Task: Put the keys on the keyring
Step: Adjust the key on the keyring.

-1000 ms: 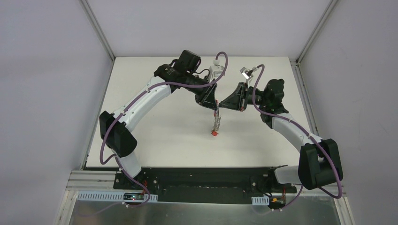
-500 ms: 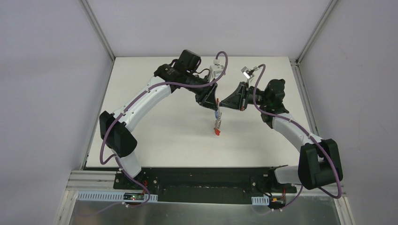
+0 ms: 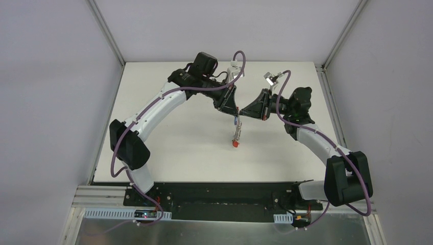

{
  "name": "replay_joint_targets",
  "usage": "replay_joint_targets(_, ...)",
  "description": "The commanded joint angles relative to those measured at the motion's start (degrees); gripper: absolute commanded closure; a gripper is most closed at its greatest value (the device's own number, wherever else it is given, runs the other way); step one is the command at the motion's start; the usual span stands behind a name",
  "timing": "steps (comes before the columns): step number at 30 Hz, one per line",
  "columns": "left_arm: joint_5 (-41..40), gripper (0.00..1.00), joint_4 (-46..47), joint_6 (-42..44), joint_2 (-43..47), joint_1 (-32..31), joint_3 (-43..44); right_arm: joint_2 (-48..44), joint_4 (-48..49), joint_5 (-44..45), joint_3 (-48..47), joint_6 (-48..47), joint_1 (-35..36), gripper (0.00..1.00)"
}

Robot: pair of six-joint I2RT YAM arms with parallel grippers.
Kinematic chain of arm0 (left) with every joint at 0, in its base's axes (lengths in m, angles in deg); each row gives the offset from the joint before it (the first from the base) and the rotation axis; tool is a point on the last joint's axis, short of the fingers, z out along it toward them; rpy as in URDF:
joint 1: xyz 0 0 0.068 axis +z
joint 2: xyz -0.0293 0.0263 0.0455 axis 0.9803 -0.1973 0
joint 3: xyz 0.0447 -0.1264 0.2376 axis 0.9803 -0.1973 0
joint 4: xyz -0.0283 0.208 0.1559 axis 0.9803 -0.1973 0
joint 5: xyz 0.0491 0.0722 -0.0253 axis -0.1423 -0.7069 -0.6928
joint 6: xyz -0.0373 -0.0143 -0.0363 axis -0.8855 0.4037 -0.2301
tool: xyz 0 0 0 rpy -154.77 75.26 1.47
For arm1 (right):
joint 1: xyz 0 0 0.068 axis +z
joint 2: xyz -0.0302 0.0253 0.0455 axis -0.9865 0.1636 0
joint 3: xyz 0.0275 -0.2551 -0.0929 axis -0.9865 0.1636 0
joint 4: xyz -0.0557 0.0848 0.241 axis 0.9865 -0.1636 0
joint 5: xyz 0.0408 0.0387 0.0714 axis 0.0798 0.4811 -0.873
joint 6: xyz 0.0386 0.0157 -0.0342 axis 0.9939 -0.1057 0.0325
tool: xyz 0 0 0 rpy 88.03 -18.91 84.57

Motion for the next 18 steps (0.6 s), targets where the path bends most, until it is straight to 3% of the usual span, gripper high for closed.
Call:
replay_joint_targets(1,3.7,0.84,3.1,-2.1,-0.2,-0.1,1.1,-1.1,4.0,-0.1,-0.2,1.0,-0.2,1.00)
replay_joint_targets(12,4.9,1.00,2.1,-1.9,-0.8,-0.1,1.9,-1.2,4.1,0.0,0.0,0.8,-0.8,1.00)
replay_joint_targets(18,-0.3,1.00,-11.8,5.8,-2.2,-0.4,8.9,-1.9,3.8,-2.6,-0.1,-2.0,-1.3,0.97)
